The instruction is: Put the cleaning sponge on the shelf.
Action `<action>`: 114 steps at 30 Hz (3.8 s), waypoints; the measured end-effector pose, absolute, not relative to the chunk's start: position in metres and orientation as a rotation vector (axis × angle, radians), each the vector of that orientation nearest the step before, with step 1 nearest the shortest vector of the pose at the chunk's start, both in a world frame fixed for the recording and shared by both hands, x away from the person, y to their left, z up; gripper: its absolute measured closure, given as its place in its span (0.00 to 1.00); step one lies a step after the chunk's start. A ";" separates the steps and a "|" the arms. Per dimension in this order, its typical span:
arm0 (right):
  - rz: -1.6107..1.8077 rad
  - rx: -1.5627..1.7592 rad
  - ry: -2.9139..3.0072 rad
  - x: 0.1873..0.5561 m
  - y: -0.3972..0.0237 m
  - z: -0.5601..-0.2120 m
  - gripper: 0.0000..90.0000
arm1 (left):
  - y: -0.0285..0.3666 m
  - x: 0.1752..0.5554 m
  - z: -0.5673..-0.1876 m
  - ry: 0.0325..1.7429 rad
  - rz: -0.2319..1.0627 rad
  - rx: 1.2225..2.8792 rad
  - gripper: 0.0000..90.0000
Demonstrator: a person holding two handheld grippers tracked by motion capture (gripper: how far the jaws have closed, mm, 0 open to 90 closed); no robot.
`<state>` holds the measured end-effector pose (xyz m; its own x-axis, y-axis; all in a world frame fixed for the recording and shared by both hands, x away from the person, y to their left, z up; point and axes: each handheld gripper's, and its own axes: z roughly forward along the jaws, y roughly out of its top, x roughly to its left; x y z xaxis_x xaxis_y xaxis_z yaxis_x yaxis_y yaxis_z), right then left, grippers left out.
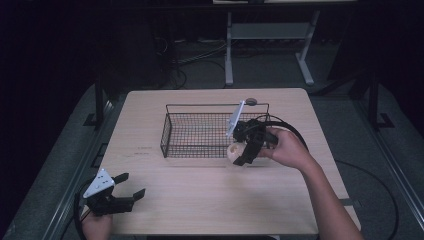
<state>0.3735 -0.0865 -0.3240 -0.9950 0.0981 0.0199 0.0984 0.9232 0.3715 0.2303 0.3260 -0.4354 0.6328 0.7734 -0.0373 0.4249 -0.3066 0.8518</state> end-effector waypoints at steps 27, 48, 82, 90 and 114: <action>-0.603 -0.149 -3.097 0.411 -0.071 -0.296 0.31 | 0.326 0.231 -0.436 0.947 0.479 1.937 0.15; -0.581 -0.176 -3.125 0.448 -0.059 -0.271 0.31 | 0.325 0.231 -0.435 0.938 0.484 1.946 0.15; -0.589 -0.368 -3.055 0.491 -0.076 -0.316 0.31 | 0.327 0.232 -0.436 0.946 0.485 1.940 0.15; -0.554 -0.370 -3.057 0.492 -0.074 -0.324 0.31 | 0.326 0.232 -0.436 0.945 0.485 1.940 0.15; -0.552 -0.416 -3.046 0.496 -0.076 -0.345 0.31 | 0.327 0.231 -0.435 0.944 0.484 1.937 0.15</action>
